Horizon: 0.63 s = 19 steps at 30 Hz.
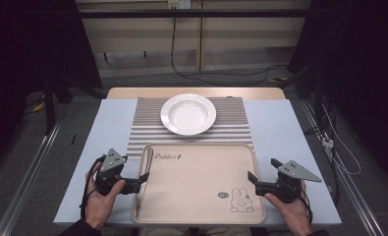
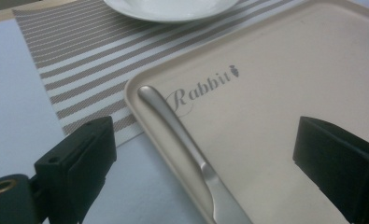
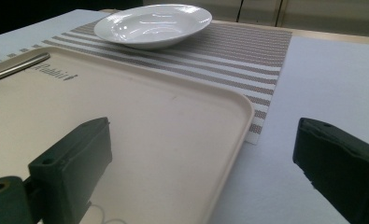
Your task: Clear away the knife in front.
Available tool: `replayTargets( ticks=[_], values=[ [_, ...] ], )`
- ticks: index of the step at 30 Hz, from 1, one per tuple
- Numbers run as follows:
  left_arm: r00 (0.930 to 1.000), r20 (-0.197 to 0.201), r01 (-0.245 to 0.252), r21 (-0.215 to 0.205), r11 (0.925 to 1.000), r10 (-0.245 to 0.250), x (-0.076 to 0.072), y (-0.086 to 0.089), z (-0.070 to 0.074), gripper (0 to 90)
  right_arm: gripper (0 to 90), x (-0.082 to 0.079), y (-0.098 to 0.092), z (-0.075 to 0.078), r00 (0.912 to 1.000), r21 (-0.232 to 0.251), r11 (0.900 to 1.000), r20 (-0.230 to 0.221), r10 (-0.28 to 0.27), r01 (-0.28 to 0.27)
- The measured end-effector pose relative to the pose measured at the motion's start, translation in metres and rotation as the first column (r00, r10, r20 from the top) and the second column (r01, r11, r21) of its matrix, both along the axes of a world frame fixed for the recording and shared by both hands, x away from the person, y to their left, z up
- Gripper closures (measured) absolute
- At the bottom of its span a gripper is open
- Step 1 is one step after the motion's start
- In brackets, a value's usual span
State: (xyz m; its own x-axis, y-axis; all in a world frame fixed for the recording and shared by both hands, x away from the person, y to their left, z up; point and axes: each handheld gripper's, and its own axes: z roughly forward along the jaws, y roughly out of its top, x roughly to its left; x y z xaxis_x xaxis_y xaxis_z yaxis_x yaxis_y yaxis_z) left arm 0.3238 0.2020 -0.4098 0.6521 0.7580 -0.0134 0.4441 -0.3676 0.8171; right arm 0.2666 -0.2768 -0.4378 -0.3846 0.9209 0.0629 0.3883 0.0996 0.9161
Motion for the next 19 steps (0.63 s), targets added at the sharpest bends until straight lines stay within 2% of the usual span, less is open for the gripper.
replayTargets(
  ticks=[3,6,13,19],
  values=[
    [0.9994,0.007,-0.033,-0.014,0.9994,0.033,-0.001,0.006,-0.003,5.6,4.4,-0.001,-0.002,0.0,1.0,0.001,1.0,-0.006,-0.007,0.007],
    [0.9986,-0.003,-0.054,-0.03,0.9981,0.054,-0.003,0.012,-0.007,5.5,4.4,-0.001,-0.003,-0.001,0.9999,0.001,1.0,-0.006,-0.013,0.013],
    [0.9947,0.02,-0.1,-0.055,0.9935,0.101,-0.005,0.025,-0.012,5.4,4.6,-0.002,-0.004,0.0,0.9998,0.006,1.0,-0.002,-0.022,0.022],
    [0.9952,-0.006,-0.098,-0.048,0.994,0.098,-0.002,0.027,-0.016,5.6,5.0,0.001,-0.006,0.0,0.9994,0.0,0.999,-0.007,-0.035,0.035]
  ],
)
